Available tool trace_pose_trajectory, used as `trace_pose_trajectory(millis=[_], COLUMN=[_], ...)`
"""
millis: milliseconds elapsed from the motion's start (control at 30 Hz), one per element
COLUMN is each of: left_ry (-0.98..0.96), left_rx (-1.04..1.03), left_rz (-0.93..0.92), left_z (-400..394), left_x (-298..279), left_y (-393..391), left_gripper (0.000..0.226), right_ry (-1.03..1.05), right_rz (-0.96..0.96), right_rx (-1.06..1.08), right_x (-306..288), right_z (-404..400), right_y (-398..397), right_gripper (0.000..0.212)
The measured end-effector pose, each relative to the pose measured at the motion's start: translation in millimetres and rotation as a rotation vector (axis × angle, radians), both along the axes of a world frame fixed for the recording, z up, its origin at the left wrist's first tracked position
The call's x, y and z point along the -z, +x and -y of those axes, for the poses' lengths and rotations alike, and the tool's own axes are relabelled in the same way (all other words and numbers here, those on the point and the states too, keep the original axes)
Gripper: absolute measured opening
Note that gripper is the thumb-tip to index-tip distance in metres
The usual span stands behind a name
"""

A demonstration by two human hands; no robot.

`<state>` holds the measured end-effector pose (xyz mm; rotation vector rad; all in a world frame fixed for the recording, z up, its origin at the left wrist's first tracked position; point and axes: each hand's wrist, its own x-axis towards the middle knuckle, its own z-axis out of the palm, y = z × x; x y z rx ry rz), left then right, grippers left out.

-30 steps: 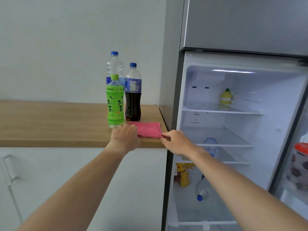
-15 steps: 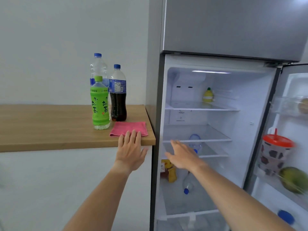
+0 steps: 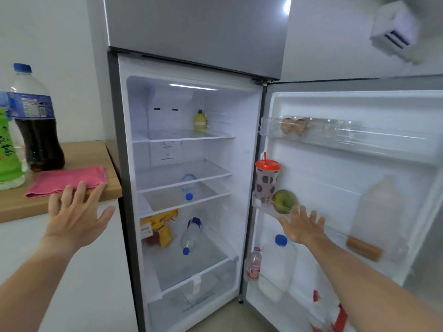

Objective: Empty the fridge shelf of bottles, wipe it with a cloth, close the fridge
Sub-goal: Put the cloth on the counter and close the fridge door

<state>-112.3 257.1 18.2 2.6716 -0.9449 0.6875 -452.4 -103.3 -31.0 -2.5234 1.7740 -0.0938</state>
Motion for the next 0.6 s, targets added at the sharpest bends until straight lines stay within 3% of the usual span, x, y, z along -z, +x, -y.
trace_pose_trajectory(millis=[267, 400, 600], left_ry=[0.006, 0.010, 0.000], left_rx=[0.118, 0.160, 0.219], left_rz=[-0.034, -0.003, -0.083], left_z=[23, 39, 77], left_x=[5, 10, 16], left_y=[-24, -33, -52], left_gripper=[0.076, 0.082, 0.074], right_ry=[-0.088, -0.093, -0.084], right_rz=[-0.016, -0.018, -0.027], right_rx=[-0.004, -0.012, -0.029], right_x=[12, 16, 16], right_z=[-2, -4, -11], right_y=[0, 2, 9], right_gripper=[0.086, 0.089, 0.092])
